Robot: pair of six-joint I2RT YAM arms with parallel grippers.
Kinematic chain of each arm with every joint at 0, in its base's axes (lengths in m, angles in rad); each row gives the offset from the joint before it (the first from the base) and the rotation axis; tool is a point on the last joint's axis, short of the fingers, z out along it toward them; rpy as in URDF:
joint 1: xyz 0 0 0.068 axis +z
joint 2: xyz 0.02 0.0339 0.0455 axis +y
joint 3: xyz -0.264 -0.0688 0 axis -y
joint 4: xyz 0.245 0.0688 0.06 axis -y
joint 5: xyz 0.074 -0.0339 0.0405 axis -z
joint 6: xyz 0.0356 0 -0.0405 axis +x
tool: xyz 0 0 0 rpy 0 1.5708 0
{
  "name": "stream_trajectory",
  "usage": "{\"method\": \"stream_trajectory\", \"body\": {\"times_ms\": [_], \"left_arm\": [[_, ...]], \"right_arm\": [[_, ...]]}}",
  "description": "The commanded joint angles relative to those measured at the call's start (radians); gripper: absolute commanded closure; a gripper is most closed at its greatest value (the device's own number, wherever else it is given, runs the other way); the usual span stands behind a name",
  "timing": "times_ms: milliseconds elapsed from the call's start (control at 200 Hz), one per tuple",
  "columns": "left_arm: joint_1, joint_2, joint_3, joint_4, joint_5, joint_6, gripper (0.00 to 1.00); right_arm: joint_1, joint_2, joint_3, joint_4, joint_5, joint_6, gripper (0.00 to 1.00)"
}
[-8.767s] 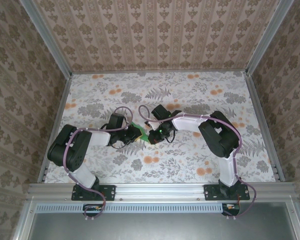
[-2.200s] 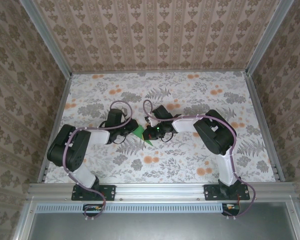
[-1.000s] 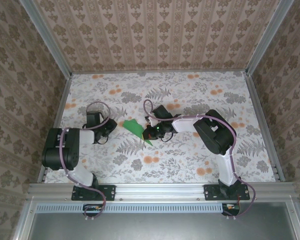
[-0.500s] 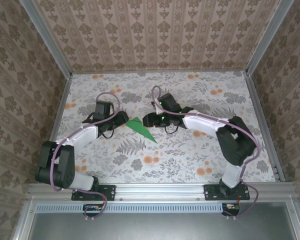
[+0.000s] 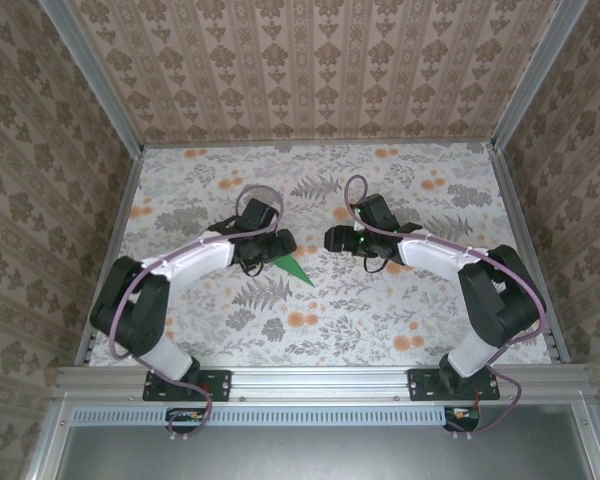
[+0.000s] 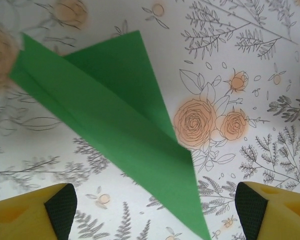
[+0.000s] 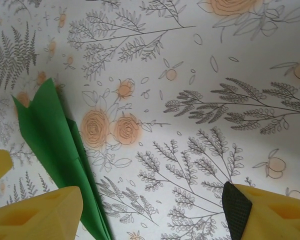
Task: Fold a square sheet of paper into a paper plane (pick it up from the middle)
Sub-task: Fold the wing for the fifth time at the center of the table, then turn over a paper plane at the center of the table.
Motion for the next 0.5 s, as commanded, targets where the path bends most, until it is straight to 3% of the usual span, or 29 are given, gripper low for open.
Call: {"method": "stream_trajectory", "body": {"times_ms": [0, 135, 285, 495], "left_arm": [[-0.018, 0.076, 0.085, -0.078, -0.026, -0.057, 0.17], [-0.024, 0.127, 0.110, -0.094, -0.056, -0.121, 0.32], [-0.031, 0.068, 0.015, -0.031, -0.100, -0.231, 0.49], [-0.002, 0.011, -0.051, 0.013, -0.099, -0.249, 0.58]], "right_arm": [[-0.015, -0.037, -0.018, -0.008, 0.039, -0.003, 0.24], [-0.023, -0.035, -0.017, -0.019, 0.036, -0.007, 0.24], [-0.025, -0.033, -0.015, -0.024, 0.034, -0.009, 0.24], [-0.023, 0.003, 0.003, -0.014, 0.010, 0.007, 0.24]]}}
